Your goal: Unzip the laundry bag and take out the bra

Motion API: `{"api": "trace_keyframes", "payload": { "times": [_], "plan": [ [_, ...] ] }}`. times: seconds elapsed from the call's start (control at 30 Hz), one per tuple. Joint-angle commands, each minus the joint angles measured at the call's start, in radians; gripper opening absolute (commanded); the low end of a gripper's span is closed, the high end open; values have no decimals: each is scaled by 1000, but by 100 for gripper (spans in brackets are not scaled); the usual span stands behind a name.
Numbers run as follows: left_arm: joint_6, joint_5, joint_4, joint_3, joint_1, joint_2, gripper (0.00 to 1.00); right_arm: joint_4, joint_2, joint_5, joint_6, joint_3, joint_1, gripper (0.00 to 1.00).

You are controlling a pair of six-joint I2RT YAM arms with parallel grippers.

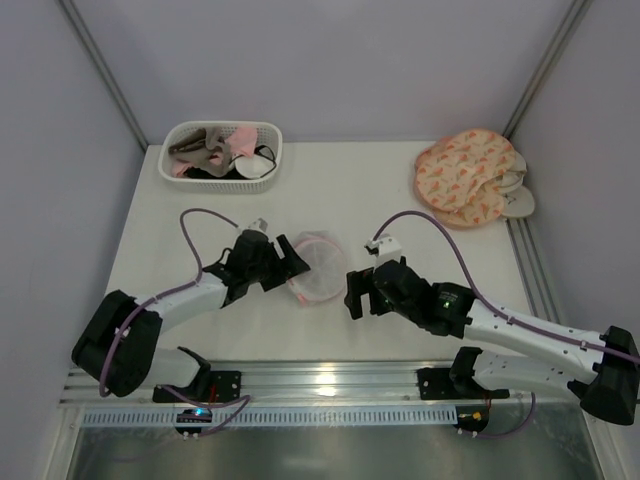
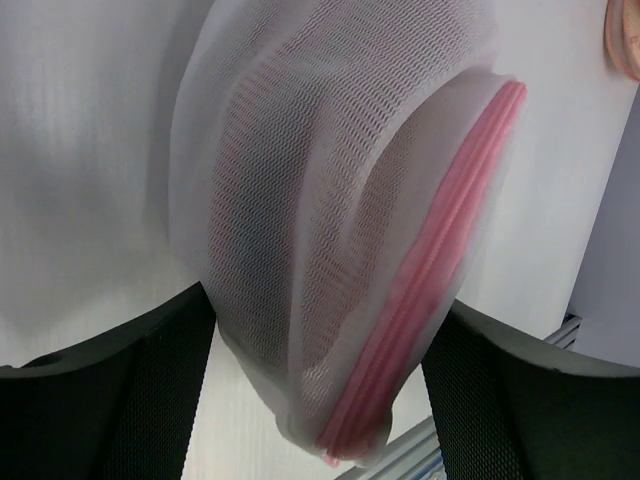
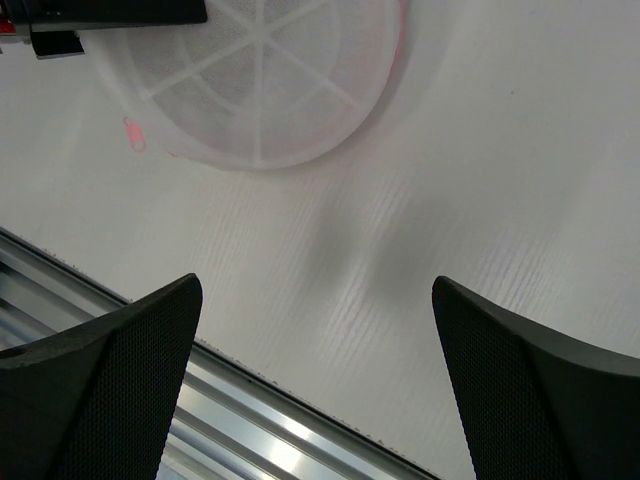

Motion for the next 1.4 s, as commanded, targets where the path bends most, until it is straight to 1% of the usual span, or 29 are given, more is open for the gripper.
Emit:
{"api": "trace_keyframes", "payload": {
  "times": [0.0,0.03,0.07,0.1,0.13,0.17,0.2,0.23,0.3,0.37,0.43,0.47,0.53,0.57,0.6,0.63,0.7,0.73,0.77,0.8,0.83,0.87,0.9,1.0,1.03,1.07,1.2,1.3,1.37],
  "plan": [
    [-45,12,183,13,-16,48,77,29,17,45,21,44,24,99],
    [-60,6,217,12,-29,55,77,28,25,48,21,49,25,99],
    [-65,-23,206,18,-40,60,93,28,27,54,21,47,28,99],
    [-68,-46,170,48,-52,65,99,26,30,59,21,47,30,99],
    [-67,-66,122,56,-72,60,99,23,28,65,23,50,33,100],
    [-61,-69,129,53,-77,49,99,20,24,74,24,50,33,100],
    [-65,-69,146,21,-80,13,99,12,19,80,24,49,33,99],
    [-70,-60,210,-3,-79,-10,99,8,13,83,24,47,34,99],
    [-88,-48,255,-49,-80,-78,100,-3,-4,97,24,41,34,100],
    [-102,-25,260,-57,-80,-109,99,-11,-18,106,23,38,34,99],
    [-162,7,264,-56,-77,-125,99,-20,-27,117,24,38,36,99],
    [-183,74,284,-54,-73,-121,99,-20,-35,120,27,38,36,99],
    [-254,113,359,-65,-73,-74,99,-15,-42,123,24,35,36,99],
    [-298,139,349,-59,-68,-48,100,-14,-44,125,27,35,36,99],
    [-327,271,346,-47,-62,-14,99,-11,-47,125,27,35,36,99],
    [-280,321,390,-13,-57,68,99,-11,-47,120,27,38,36,99],
    [-263,352,395,22,-60,132,99,-21,-45,121,32,46,37,99],
    [-269,334,413,18,-63,146,93,-26,-42,128,35,44,39,99],
    [-263,302,394,16,-66,140,92,-37,-41,131,35,46,39,99],
    [-245,221,269,25,-72,126,91,-44,-41,134,41,49,40,99],
    [-188,160,176,44,-80,106,88,-54,-39,143,46,47,42,99],
    [-162,109,74,86,-91,56,88,-67,-42,148,52,46,45,100],
    [-145,51,-73,101,-105,30,82,-69,-44,149,53,41,45,100],
    [-136,15,-157,107,-108,-73,76,-64,-65,163,56,18,45,99],
    [-143,13,-189,107,-109,-96,71,-63,-76,167,56,15,47,100],
    [-159,12,-200,108,-112,-119,71,-64,-81,177,56,12,47,99],
    [-203,-36,-274,156,-171,-236,76,-77,-85,190,58,12,47,100],
    [-226,-74,-311,182,-211,-233,79,-84,-82,204,61,10,47,99],
    [-246,-80,-288,173,-217,-212,79,-86,-82,204,69,12,47,99]
  ]
}}
